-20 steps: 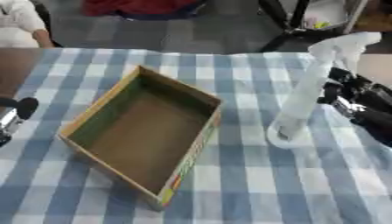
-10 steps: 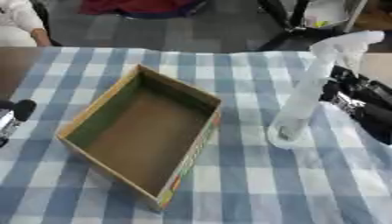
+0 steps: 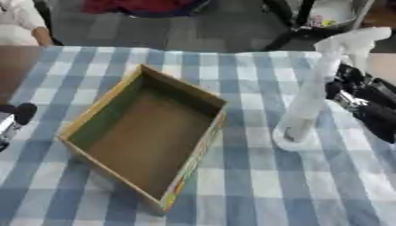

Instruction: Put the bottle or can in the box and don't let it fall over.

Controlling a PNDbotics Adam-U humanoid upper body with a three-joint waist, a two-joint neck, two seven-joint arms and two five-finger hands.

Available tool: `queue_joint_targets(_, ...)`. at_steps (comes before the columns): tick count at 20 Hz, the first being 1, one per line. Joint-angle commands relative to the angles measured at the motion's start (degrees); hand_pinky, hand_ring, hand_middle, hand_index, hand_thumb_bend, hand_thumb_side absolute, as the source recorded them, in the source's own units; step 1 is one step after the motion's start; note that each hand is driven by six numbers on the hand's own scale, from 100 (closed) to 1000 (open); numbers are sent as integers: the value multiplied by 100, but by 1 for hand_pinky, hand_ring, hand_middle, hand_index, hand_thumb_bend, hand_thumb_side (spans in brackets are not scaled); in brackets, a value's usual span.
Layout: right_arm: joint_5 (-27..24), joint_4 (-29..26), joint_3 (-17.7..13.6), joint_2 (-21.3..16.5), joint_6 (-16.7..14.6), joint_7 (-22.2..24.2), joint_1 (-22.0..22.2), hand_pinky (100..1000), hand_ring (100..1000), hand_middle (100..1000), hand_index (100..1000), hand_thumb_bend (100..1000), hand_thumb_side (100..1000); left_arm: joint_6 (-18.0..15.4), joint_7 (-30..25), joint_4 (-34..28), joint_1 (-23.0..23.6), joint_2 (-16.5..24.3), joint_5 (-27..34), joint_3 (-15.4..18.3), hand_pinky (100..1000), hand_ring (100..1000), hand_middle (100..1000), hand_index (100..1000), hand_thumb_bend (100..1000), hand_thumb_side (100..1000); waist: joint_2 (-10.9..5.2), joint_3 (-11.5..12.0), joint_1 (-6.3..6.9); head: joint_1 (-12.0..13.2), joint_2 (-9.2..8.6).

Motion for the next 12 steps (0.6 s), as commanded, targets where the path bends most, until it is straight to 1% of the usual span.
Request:
queue_joint_targets(1,-9,-47,-67,-134,-12,16,-113,874,1000,1000,963,100,385,-14,-21,-91,-54,74,17,16,1000,555,733,864,748,301,-77,15,0,-15,-92)
queue_joint_targets(5,-62,-61,-60,-111,-7,48,-120,874,1000,1000,960,100,402,-13,-25,-91,-53,72,14,19,1000,555,733,864,745,301,-61,26,-6,-20,-78)
queue_joint_targets(10,-124,-87,-65,-100,8,94,-111,874,1000,1000,960,100,402,-14,-29,-91,-49,72,13,22,1000,555,733,864,745,301,-56,26,-8,-16,-63)
queue_joint_targets(11,-125,-97,-66,-97,5,101,-110,876,1000,1000,960,100,425,-14,-29,-91,-50,72,13,22,1000,554,733,864,743,301,-54,24,-8,-16,-60)
queue_joint_targets(12,-101,-123,-73,-89,1,128,-104,877,1000,1000,960,100,417,-14,-31,-91,-50,70,15,23,1000,554,733,864,742,301,-49,17,-8,-14,-51)
